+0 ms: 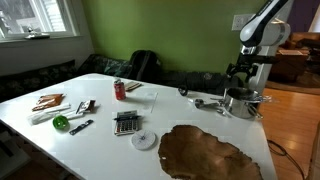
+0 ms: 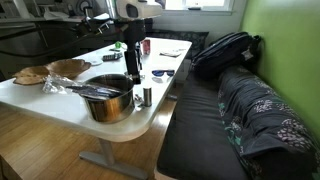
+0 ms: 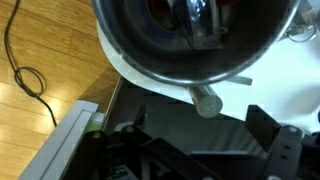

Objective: Put the silver bottle on the brown object

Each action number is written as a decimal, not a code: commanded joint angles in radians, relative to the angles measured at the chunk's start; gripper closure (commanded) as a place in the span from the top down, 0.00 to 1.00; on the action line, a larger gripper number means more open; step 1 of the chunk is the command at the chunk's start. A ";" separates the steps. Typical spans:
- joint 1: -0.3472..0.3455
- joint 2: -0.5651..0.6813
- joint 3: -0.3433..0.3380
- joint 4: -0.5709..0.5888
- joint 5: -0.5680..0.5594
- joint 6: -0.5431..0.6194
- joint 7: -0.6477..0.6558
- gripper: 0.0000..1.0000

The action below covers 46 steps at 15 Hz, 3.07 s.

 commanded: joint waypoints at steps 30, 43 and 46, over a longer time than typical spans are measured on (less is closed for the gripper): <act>-0.013 0.004 0.029 0.120 0.115 -0.069 -0.145 0.11; 0.295 -0.262 0.259 -0.092 0.247 -0.288 -0.349 0.11; 0.314 -0.235 0.261 -0.070 0.218 -0.262 -0.295 0.36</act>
